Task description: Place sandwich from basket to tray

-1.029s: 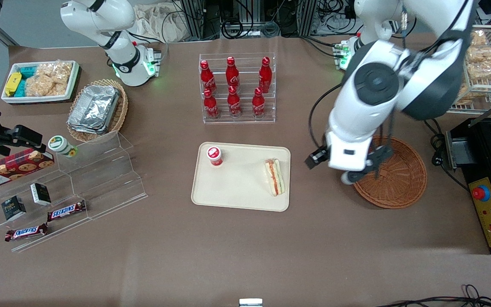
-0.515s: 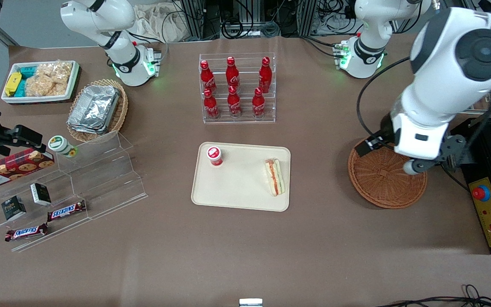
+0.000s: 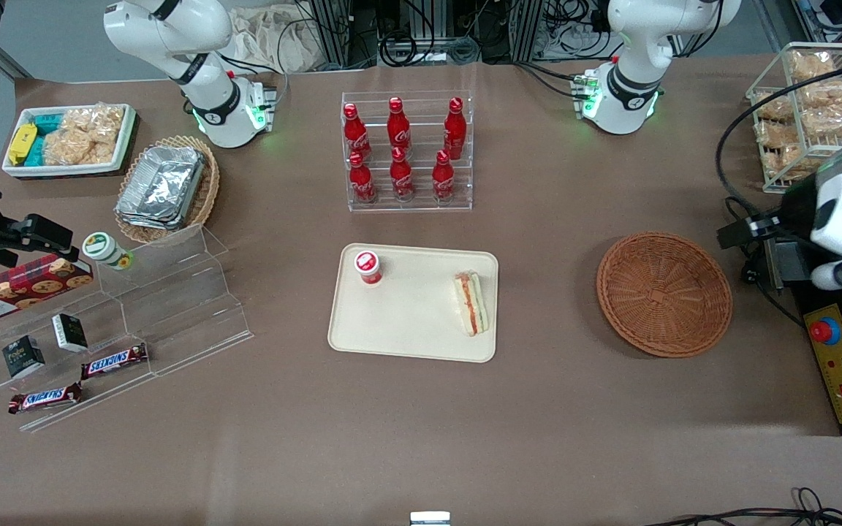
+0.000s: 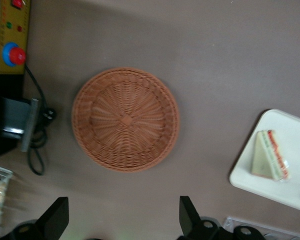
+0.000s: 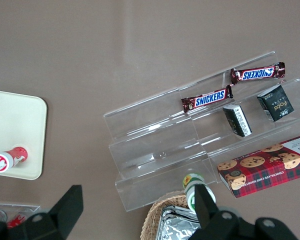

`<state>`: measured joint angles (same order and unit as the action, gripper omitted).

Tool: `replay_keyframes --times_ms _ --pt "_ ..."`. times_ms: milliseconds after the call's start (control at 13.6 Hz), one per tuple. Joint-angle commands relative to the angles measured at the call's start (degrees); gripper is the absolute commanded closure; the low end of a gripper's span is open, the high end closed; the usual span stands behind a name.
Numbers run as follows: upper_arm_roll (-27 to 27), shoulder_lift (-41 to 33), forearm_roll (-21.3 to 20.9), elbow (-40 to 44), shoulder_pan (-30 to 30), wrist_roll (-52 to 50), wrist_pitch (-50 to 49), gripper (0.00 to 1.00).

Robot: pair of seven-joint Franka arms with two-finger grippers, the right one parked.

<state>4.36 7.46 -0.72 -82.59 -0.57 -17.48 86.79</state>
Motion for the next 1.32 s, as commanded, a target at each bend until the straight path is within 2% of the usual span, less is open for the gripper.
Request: replay_keyframes --times_ms 0,294,515,1250 --pt "-5.66 -4.91 1.24 -4.68 2.94 7.26 -0.13 0.01" --pt "-10.07 -9.65 1.24 -9.07 3.56 14.57 -0.13 0.0" --pt "-10.43 -13.08 0.98 -13.02 3.56 15.63 0.75 0.0" --pt "-10.25 -12.47 -0.25 -12.24 2.68 15.81 0.67 0.0"
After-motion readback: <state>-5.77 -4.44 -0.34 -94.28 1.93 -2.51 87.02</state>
